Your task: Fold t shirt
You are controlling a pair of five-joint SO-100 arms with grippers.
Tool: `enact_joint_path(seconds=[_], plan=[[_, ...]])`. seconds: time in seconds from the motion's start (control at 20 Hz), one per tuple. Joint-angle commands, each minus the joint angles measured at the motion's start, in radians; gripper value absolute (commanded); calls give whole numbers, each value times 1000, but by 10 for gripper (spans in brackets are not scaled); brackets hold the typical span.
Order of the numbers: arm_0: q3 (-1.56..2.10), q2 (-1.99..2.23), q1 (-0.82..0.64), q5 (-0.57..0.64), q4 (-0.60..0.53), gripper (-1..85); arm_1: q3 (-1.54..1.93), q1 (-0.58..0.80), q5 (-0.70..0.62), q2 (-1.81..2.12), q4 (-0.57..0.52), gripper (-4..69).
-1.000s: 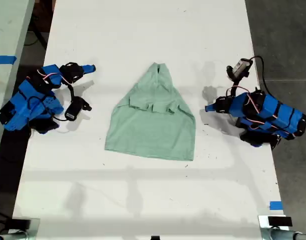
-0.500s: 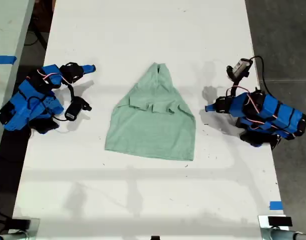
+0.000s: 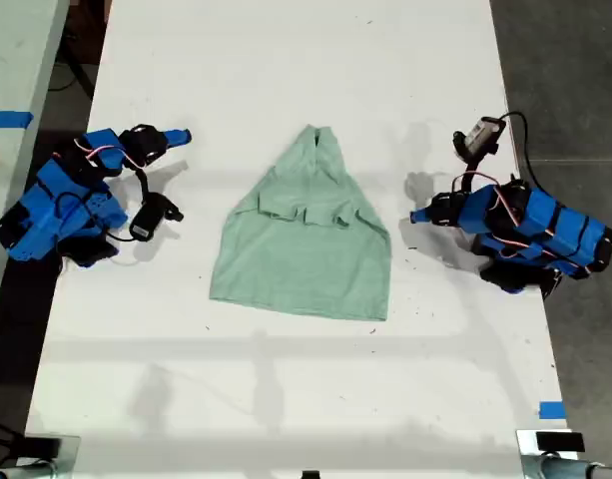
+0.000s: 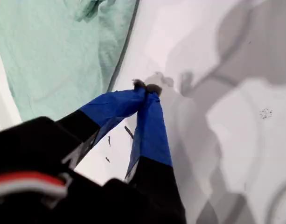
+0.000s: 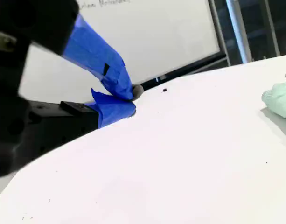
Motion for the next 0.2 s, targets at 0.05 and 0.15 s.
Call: enact_joint_path(seconds=[0.05, 0.15], plan=[[31, 8, -11, -18, 2, -3, 43, 5, 11, 11, 5, -2], [31, 8, -11, -18, 2, -3, 43, 5, 11, 11, 5, -2]])
